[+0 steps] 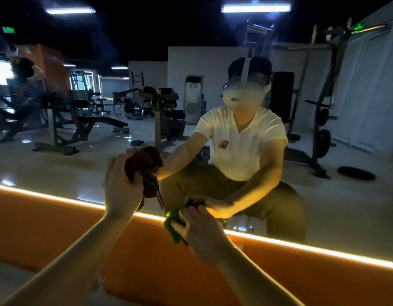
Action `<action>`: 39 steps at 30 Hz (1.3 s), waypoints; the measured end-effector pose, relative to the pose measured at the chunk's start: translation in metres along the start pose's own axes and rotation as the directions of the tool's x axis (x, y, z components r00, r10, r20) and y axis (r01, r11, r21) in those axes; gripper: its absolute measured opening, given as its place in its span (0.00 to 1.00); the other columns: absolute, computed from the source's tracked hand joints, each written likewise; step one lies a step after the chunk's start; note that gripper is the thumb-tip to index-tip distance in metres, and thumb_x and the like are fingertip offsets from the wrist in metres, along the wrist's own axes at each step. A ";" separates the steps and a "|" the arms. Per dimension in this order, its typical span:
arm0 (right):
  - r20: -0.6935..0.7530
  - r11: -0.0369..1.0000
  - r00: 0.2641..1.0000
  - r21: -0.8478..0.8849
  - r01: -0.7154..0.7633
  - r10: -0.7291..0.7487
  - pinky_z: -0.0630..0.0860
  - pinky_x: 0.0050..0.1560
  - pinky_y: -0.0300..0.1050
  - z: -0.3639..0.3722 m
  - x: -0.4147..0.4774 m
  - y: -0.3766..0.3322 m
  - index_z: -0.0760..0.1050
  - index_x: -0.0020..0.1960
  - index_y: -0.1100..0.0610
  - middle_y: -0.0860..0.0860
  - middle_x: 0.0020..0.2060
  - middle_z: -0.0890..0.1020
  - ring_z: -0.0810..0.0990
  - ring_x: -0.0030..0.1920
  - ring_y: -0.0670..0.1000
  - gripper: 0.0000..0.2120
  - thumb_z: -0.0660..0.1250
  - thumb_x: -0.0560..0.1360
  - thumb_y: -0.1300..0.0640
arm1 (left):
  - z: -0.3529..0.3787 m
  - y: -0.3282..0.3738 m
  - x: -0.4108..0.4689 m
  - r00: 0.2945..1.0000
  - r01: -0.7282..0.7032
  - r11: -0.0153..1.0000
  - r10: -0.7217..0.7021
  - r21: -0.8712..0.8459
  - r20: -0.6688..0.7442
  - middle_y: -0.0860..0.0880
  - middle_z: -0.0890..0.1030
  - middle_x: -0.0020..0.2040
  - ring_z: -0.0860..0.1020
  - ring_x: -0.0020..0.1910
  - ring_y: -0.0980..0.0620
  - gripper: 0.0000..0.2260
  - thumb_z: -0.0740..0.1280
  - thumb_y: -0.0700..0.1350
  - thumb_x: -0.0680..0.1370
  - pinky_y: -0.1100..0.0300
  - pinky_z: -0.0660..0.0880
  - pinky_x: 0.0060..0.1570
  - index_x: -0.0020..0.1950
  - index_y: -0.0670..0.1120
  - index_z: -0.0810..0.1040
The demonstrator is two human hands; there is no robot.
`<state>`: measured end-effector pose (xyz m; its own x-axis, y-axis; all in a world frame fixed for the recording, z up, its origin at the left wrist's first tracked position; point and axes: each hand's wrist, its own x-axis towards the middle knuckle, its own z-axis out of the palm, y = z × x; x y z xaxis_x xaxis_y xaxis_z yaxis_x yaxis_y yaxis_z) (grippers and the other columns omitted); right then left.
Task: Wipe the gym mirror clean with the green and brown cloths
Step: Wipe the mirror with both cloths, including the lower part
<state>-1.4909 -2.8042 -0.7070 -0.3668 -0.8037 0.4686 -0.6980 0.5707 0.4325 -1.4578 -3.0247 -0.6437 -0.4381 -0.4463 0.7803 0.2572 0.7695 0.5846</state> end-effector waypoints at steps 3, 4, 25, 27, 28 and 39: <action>-0.210 0.970 0.949 0.116 -0.213 0.234 0.74 0.49 0.47 -0.049 -0.002 0.047 0.79 0.50 0.49 0.49 0.45 0.80 0.78 0.46 0.50 0.11 0.62 0.83 0.45 | 0.000 -0.004 0.001 0.999 -0.035 0.999 0.035 0.002 0.006 0.43 0.76 0.59 0.74 0.51 0.54 0.13 0.68 0.33 0.79 0.70 0.71 0.42 0.62 0.42 0.75; -0.290 0.912 0.866 0.163 -0.376 0.408 0.75 0.47 0.45 -0.066 -0.009 0.068 0.79 0.48 0.50 0.49 0.42 0.80 0.77 0.43 0.48 0.11 0.63 0.83 0.45 | 0.000 -0.004 0.001 0.999 -0.034 0.999 0.034 -0.002 0.007 0.43 0.76 0.59 0.74 0.51 0.54 0.13 0.67 0.33 0.78 0.70 0.71 0.42 0.62 0.42 0.75; -0.428 0.881 0.776 0.122 -0.457 0.462 0.80 0.46 0.57 -0.050 0.018 0.061 0.79 0.53 0.48 0.52 0.43 0.80 0.81 0.43 0.54 0.14 0.58 0.85 0.44 | -0.002 -0.033 0.014 0.984 -0.177 0.983 0.176 -0.057 -0.022 0.39 0.75 0.59 0.76 0.50 0.50 0.16 0.71 0.32 0.76 0.67 0.70 0.45 0.62 0.39 0.74; -0.410 0.729 0.624 0.176 -0.661 0.665 0.77 0.42 0.55 -0.066 -0.020 0.091 0.75 0.50 0.51 0.53 0.41 0.79 0.79 0.41 0.57 0.13 0.57 0.85 0.45 | 0.000 -0.030 0.018 0.982 -0.186 0.978 0.181 -0.092 -0.052 0.39 0.75 0.59 0.75 0.51 0.52 0.16 0.70 0.31 0.75 0.69 0.71 0.44 0.61 0.38 0.74; -0.466 0.685 0.552 0.182 -0.705 0.692 0.75 0.43 0.55 -0.070 -0.034 0.096 0.74 0.58 0.55 0.57 0.45 0.77 0.78 0.44 0.59 0.10 0.58 0.84 0.50 | 0.000 -0.030 0.022 0.981 -0.187 0.976 0.180 -0.113 -0.069 0.39 0.75 0.59 0.74 0.51 0.55 0.16 0.70 0.30 0.75 0.71 0.72 0.44 0.61 0.38 0.74; -0.561 0.767 0.575 0.185 -0.614 0.596 0.77 0.50 0.51 -0.007 0.065 -0.010 0.67 0.77 0.61 0.61 0.54 0.74 0.77 0.50 0.57 0.25 0.65 0.82 0.59 | -0.035 -0.100 0.035 0.971 -0.239 0.971 0.238 -0.025 -0.024 0.39 0.74 0.60 0.77 0.53 0.46 0.17 0.68 0.33 0.78 0.53 0.79 0.46 0.65 0.41 0.74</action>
<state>-1.5035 -2.8610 -0.6758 -0.2814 -0.0274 0.9592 -0.4236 0.9005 -0.0986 -1.4693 -3.1334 -0.6669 -0.3431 -0.2610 0.9023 0.3757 0.8423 0.3865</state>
